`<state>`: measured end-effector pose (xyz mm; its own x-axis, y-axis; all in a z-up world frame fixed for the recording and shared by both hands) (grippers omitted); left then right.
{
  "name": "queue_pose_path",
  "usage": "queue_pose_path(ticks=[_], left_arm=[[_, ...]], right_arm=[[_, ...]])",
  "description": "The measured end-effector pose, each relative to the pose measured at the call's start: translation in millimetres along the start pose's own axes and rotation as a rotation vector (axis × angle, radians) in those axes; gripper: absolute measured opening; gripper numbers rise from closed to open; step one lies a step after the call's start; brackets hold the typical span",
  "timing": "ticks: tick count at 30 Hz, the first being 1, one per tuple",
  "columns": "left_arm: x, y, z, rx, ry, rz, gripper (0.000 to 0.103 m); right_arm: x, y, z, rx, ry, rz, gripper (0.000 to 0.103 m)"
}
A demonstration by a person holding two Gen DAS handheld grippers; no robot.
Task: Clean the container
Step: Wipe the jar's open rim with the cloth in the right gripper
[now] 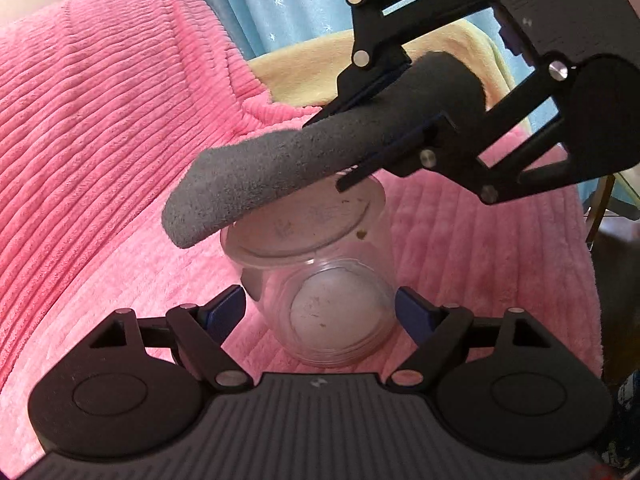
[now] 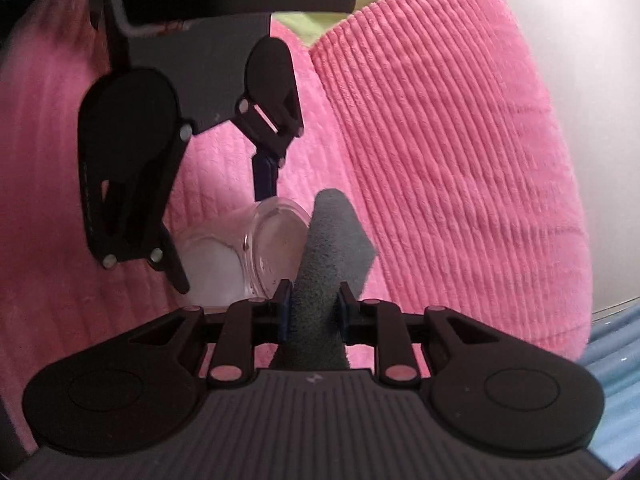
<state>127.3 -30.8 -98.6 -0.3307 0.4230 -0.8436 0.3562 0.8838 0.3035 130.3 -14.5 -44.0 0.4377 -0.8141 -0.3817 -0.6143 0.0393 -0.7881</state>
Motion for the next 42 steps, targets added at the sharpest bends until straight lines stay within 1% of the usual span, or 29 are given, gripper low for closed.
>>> queue_pose_path(ticks=[5,7,9,11,13,14,15,17,20,22,24,28,30,31,33,36,39,42], left_arm=[[4.1,-1.6,-10.0,-0.004,-0.005,0.005,0.083],[5.1,-6.2,-14.3,-0.007,-0.007,0.006,0.083],[4.6,-9.9,-19.0,-0.007,-0.012,0.002,0.083],[4.7,-12.9,-22.7,-0.008,-0.016,-0.002,0.083],[5.6,-15.3,-26.3,-0.009,-0.019,-0.005,0.083],[6.2,-16.5,-27.8,-0.009,-0.019,-0.005,0.084],[6.6,-18.5,-27.6,-0.009,-0.016,-0.002,0.084],[9.0,-19.7,-30.6,-0.019,-0.018,0.003,0.086],[8.0,-21.6,-31.3,-0.017,-0.031,-0.024,0.087],[8.5,-24.2,-31.4,-0.016,-0.048,-0.025,0.085],[4.3,-29.0,-25.1,-0.024,-0.059,-0.007,0.084],[4.0,-31.0,-27.5,-0.023,-0.064,-0.011,0.084],[4.2,-32.4,-28.3,-0.026,-0.062,-0.009,0.084],[1.5,-32.6,-22.6,-0.029,-0.06,-0.003,0.084],[2.0,-32.0,-18.7,-0.033,-0.051,-0.004,0.084],[2.2,-31.5,-19.1,-0.031,-0.049,-0.011,0.083],[0.8,-32.0,-17.3,-0.033,-0.051,-0.007,0.082],[-2.0,-30.3,-14.0,-0.035,-0.051,-0.01,0.08]], right_arm=[[-8.3,-20.4,-6.2,-0.13,0.0,0.243,0.02],[-10.7,-28.0,-6.7,-0.162,-0.003,0.342,0.02],[-15.2,-27.2,-5.3,-0.172,-0.009,0.418,0.02],[-14.4,-29.6,-0.2,-0.146,0.009,0.451,0.02],[-9.3,-22.7,6.4,-0.141,0.037,0.456,0.02],[-7.9,-19.1,8.6,-0.141,0.036,0.463,0.015],[-8.0,-18.8,10.8,-0.137,0.028,0.484,0.015],[-8.3,-22.3,16.7,-0.128,0.026,0.54,0.011],[-5.8,-24.5,13.6,-0.115,0.021,0.574,0.009],[-1.6,-30.4,11.2,-0.129,0.017,0.638,0.009],[-0.1,-35.4,6.4,-0.158,-0.008,0.696,0.008],[-2.8,-36.5,-4.9,-0.216,-0.07,0.761,0.008],[-1.4,-31.4,-4.1,-0.25,-0.076,0.772,0.008],[0.1,-28.0,-2.0,-0.258,-0.079,0.776,0.008],[4.4,-29.6,1.7,-0.267,-0.1,0.828,0.008],[16.3,-39.0,10.9,-0.26,-0.125,0.871,0.006],[28.7,-49.2,22.8,-0.19,-0.118,0.888,0.006],[42.6,-57.7,30.7,-0.141,-0.118,0.943,0.007]])
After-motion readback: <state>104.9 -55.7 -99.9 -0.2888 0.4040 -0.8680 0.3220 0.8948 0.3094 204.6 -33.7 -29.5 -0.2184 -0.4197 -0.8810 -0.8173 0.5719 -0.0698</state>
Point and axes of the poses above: each gripper's, at about its wrist camera, not at the fingertips, and z roughly the way its jaws point, y to its left, x to its underside, the point moved 7 cm from there along z, roughly the way its jaws point, and after that the axes turned 10 degrees about -y, right-handed, at the moved point
